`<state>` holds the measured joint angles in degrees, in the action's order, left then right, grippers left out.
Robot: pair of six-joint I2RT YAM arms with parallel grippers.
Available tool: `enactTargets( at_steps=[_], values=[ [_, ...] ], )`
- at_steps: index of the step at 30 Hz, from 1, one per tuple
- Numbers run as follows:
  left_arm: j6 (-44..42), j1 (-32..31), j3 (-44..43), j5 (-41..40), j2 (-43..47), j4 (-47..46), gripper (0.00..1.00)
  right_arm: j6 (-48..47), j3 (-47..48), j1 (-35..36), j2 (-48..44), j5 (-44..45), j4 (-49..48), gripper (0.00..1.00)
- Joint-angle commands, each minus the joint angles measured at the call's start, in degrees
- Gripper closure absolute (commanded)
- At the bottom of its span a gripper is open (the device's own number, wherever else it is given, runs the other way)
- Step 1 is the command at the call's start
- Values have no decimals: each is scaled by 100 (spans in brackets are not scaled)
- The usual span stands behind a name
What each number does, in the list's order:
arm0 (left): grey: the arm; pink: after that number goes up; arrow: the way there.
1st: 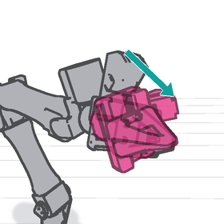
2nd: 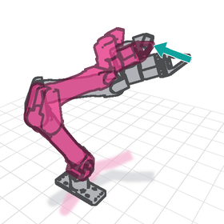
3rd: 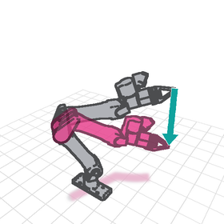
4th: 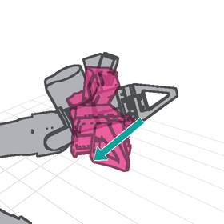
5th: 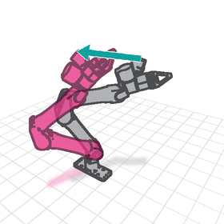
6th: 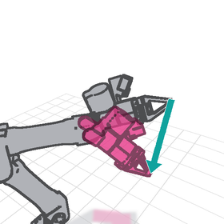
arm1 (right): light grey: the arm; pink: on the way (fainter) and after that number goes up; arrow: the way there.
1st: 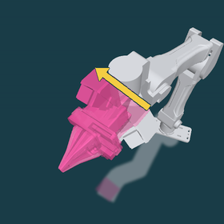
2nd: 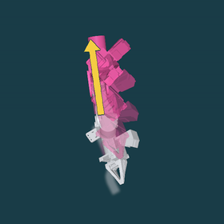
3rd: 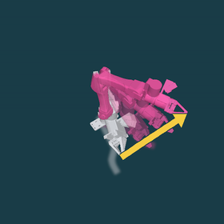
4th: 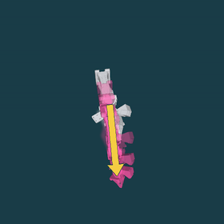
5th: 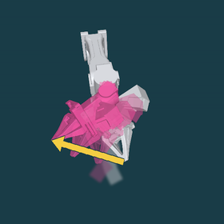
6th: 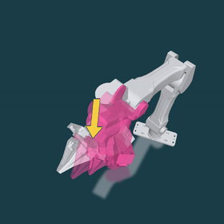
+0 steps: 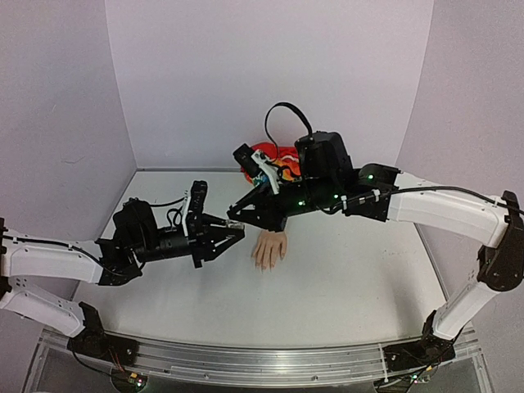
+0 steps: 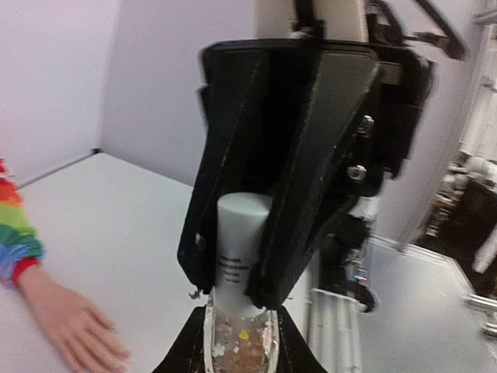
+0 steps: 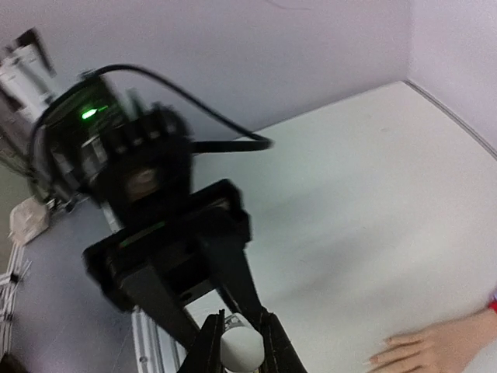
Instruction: Paint the nails
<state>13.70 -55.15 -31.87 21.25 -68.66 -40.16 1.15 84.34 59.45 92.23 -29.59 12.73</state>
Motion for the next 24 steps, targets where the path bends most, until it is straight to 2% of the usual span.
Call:
enactTargets(
  at_steps=[1, 3, 5, 7, 10, 11, 12, 14, 17, 20, 24],
  values=[
    [922, 308, -137, 2548, 95, -618, 100, -1444, 384, 392, 194, -3132, 1110, 100],
    [743, 306, -137, 2423, 167, -318, 100, -1460, 350, 390, 145, -2855, 1150, 100],
    [488, 308, 9, 1931, 365, -211, 100, -1327, 292, 345, 22, -2468, 1090, 91],
    [227, 306, 174, 1354, 646, -153, 100, -1005, 163, 316, -175, -1710, 830, 71],
    [-328, 287, 252, 231, 922, 207, 100, -322, -67, 305, -482, -279, 446, 30],
    [-515, 232, 213, -244, 972, 432, 100, 19, -133, 305, -553, 323, 309, 19],
    [-690, 166, 178, -696, 1007, 642, 100, 373, -200, 306, -605, 987, 178, 15],
    [-1129, -122, 86, -1934, 976, 808, 100, 910, -272, 310, -639, 1675, 37, 12],
    [-1547, -479, -39, -3249, 800, 730, 100, 1704, -207, 333, -564, 2433, 32, 12],
    [-1689, -636, -71, -3751, 605, 415, 100, 2203, -46, 397, -402, 2758, 23, 16],
    [-1764, -772, -164, -4075, 336, 140, 100, 2567, 332, 448, -36, 2959, 92, 26]
  ],
)
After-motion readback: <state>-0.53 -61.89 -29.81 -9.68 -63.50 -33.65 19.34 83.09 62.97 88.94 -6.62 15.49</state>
